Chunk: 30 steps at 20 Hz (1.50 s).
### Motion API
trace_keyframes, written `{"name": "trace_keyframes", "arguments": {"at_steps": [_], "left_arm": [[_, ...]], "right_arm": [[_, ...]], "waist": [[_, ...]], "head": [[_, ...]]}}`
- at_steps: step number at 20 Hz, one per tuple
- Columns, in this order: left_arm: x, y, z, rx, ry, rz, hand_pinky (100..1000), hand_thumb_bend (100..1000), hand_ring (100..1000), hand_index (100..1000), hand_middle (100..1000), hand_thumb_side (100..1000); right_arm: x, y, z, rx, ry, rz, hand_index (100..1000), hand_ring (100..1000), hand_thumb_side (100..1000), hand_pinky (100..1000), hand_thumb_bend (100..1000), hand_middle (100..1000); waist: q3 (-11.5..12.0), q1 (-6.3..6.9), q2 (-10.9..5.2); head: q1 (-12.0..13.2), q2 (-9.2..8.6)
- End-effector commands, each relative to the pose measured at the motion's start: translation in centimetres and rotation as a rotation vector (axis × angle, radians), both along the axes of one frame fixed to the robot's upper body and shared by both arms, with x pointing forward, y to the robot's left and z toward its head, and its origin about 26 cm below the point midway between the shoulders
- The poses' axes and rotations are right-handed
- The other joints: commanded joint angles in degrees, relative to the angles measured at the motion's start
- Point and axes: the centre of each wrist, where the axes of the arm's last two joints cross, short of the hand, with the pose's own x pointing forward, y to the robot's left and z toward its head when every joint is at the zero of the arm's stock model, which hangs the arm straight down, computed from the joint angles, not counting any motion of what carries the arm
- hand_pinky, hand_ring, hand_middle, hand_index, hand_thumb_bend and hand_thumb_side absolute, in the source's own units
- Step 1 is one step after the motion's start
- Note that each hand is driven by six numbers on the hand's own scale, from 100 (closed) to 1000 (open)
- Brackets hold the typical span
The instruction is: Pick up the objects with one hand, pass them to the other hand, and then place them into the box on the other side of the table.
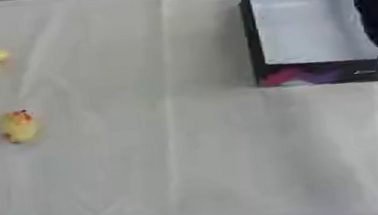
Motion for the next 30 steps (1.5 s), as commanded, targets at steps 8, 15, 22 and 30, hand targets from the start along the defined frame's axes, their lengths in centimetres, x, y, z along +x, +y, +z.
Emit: {"name": "trace_keyframes", "arguments": {"at_steps": [8, 15, 22, 30], "left_arm": [[-0.2, 0.4, 1.2, 0.028, -0.026, 0.008, 904, 1000, 800, 904, 774, 547], [-0.1, 0.2, 2.0, 0.041, -0.033, 0.011, 909, 1000, 806, 906, 775, 552], [1.2, 2.7, 5.0, 0.286, 0.095, 0.027, 924, 1000, 826, 914, 775, 480], [2.8, 9.7, 5.8, 0.745, 0.342, -0.074, 917, 1000, 833, 917, 786, 393]], "right_arm": [[-0.1, 0.0, 1.1, -0.030, -0.021, -0.003, 1000, 1000, 593, 931, 100, 1000], [0.0, -0.1, 0.9, -0.031, -0.013, -0.008, 1000, 1000, 592, 931, 100, 1000], [-0.2, -0.5, 0.8, -0.071, -0.001, -0.011, 1000, 1000, 584, 931, 100, 1000], [-0.4, -0.8, 1.5, -0.142, -0.011, -0.005, 1000, 1000, 573, 929, 100, 1000]], "waist": [[0.0, 0.18, -1.12], [-0.1, 0.20, -1.12], [0.3, 0.95, -1.27], [0.4, 2.16, -1.41]], "head": [[-0.2, -0.76], [-0.6, -0.78], [1.6, -0.13], [4.5, 0.14]]}}
